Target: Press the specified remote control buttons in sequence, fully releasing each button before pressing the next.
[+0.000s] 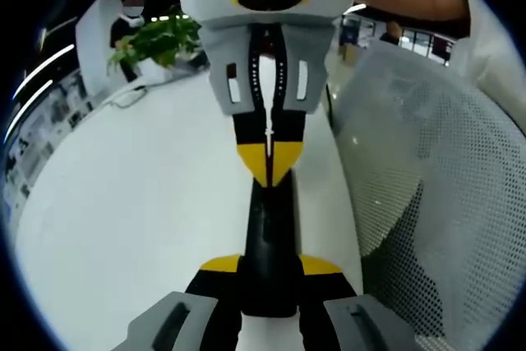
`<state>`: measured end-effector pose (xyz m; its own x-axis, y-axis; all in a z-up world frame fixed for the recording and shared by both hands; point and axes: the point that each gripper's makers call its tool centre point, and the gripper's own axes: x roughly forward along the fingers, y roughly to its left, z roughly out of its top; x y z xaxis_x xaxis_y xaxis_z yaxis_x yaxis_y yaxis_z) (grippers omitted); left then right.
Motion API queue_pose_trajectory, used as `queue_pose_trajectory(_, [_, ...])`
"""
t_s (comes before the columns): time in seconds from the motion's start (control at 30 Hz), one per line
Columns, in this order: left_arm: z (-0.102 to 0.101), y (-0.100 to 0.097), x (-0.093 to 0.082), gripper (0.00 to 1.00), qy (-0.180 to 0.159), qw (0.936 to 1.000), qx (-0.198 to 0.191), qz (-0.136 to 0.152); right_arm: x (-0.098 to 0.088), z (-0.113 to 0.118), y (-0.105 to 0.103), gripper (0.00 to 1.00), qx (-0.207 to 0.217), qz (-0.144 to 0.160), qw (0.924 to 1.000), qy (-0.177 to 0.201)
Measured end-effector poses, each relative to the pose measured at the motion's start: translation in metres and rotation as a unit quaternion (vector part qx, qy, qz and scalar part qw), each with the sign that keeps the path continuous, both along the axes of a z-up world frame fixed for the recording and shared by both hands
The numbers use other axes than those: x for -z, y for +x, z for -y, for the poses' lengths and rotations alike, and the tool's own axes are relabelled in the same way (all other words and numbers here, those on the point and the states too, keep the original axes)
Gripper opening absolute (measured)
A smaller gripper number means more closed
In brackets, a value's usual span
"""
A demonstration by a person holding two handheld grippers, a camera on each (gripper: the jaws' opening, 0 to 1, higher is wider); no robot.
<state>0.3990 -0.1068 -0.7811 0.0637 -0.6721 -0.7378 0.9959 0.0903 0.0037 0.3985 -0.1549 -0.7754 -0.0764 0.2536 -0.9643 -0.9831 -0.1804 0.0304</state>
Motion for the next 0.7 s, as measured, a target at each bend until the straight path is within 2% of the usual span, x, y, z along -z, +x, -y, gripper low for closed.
queue_pose_trajectory(0.7, [0.0011,-0.0029,-0.0004,0.24,0.003,1.0,0.001,0.002,0.0009,0.0007,-0.0018,0.0,-0.001,0.007,1.0,-0.004])
